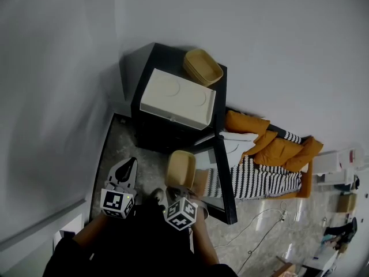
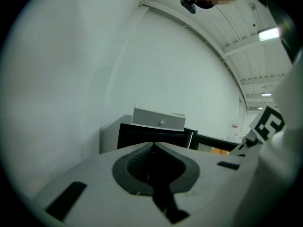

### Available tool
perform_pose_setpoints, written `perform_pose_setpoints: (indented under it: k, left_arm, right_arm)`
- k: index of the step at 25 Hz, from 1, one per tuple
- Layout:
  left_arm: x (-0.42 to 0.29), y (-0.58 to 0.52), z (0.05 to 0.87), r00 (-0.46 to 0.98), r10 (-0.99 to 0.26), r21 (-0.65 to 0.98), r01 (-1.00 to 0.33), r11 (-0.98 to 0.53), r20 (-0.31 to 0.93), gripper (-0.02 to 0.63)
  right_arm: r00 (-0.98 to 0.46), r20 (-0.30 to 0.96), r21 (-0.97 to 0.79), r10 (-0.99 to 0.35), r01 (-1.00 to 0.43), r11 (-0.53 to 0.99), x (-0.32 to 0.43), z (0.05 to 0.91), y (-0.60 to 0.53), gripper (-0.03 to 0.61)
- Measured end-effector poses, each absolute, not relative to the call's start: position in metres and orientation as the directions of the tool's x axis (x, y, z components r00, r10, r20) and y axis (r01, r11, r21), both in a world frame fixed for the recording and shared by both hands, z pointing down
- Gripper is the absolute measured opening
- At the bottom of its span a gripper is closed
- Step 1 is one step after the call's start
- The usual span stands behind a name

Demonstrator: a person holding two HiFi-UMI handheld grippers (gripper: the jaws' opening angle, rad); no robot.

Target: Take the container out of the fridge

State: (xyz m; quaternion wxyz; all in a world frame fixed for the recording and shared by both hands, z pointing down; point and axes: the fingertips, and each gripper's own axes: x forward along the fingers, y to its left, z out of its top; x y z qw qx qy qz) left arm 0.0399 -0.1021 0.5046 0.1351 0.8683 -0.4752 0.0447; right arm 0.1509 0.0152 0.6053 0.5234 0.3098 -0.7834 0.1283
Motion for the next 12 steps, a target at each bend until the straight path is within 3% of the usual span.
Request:
perform_pose_setpoints:
  k: [12]
  left_arm:
    - [0.0384, -0.1027, 0.5064, 0.547, -0.81, 0.196, -0.836, -0.513, 0.211, 0.005]
  right_arm:
    - [-0.253, 0.908, 0.116, -0.335, -0.614, 0.78, 0.1486, 0.6091, 0.0167, 0.011]
